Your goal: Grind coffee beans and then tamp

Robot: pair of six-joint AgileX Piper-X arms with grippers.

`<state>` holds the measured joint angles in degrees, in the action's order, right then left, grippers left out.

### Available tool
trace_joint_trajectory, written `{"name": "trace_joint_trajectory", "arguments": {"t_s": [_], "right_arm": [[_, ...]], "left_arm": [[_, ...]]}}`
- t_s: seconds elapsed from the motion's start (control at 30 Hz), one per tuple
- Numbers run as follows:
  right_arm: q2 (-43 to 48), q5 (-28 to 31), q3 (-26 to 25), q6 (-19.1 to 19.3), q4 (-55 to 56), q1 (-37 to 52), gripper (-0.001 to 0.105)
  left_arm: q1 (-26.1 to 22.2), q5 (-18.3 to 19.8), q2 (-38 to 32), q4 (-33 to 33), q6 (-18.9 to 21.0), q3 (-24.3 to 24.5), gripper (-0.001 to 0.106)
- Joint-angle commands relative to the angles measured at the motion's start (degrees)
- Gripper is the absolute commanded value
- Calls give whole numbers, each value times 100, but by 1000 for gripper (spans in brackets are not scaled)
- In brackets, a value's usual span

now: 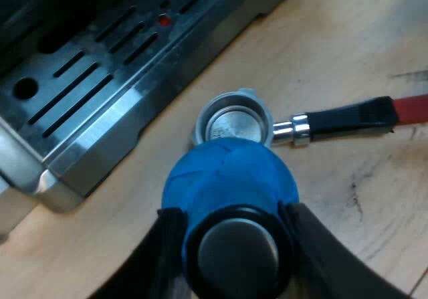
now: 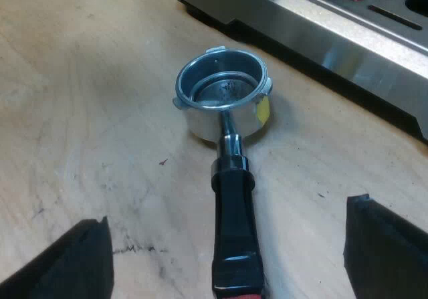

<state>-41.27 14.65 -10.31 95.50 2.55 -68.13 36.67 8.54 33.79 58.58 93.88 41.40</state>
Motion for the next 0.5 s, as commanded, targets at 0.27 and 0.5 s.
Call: {"name": "trace_joint_trajectory", "arguments": {"t_s": [0.27,0.5], "right_arm": [[54,-42,-17,82,-86,-12,71],[54,-42,-17,82,-456,-12,71]], "left_arm": [[471,36,981,-103,-44,610,0],[582,236,1600,-229,-86,729,0]]}}
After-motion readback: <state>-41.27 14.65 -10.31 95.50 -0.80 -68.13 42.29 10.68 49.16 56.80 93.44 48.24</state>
